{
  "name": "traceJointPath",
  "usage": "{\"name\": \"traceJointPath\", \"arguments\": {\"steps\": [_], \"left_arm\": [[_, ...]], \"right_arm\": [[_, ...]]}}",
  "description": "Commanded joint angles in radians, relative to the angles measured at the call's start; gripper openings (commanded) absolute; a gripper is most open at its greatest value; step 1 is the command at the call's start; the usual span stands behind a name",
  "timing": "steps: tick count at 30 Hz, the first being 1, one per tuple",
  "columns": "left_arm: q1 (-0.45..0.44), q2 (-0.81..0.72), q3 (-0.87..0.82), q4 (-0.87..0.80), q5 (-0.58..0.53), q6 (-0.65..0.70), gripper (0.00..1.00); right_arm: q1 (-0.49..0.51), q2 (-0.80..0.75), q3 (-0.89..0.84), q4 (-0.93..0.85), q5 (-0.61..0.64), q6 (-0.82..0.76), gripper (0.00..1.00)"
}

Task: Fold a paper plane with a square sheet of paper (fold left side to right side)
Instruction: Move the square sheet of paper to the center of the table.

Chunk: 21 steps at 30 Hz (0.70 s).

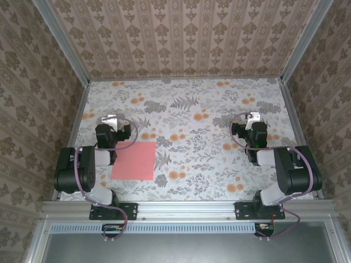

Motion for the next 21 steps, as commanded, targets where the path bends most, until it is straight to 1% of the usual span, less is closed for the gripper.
{"name": "traceJointPath", "arguments": {"steps": [1, 7, 8, 10, 12, 14, 17, 19, 21], "left_arm": [[-0.007, -0.013, 0.015, -0.002, -0.005, 0.021, 1.0], [-0.004, -0.018, 0.01, 0.006, -0.002, 0.021, 1.0], [-0.005, -0.029, 0.008, 0.0, -0.008, 0.019, 1.0], [-0.005, -0.081, -0.008, -0.01, -0.051, 0.004, 1.0], [-0.004, -0.161, -0.025, -0.051, -0.093, -0.013, 1.0], [-0.005, -0.263, -0.021, -0.151, -0.113, -0.025, 1.0], [-0.003, -0.417, 0.055, -0.431, -0.153, -0.097, 1.0], [0.001, -0.484, 0.126, -0.626, -0.172, -0.18, 1.0], [0.0, -0.52, 0.183, -0.775, -0.164, -0.245, 1.0]], "right_arm": [[0.0, 0.004, 0.022, -0.006, -0.01, -0.015, 1.0], [-0.004, 0.002, 0.016, 0.0, -0.017, -0.011, 1.0], [-0.004, -0.002, 0.018, -0.006, 0.001, -0.004, 1.0], [-0.007, -0.037, 0.022, -0.039, 0.055, 0.024, 1.0], [-0.01, -0.108, 0.024, -0.107, 0.076, 0.034, 1.0], [-0.011, -0.199, 0.033, -0.192, 0.099, 0.047, 1.0], [-0.012, -0.313, 0.054, -0.331, 0.127, 0.099, 1.0], [-0.011, -0.377, 0.068, -0.413, 0.121, 0.144, 1.0], [-0.011, -0.429, 0.092, -0.513, 0.12, 0.209, 1.0]]}}
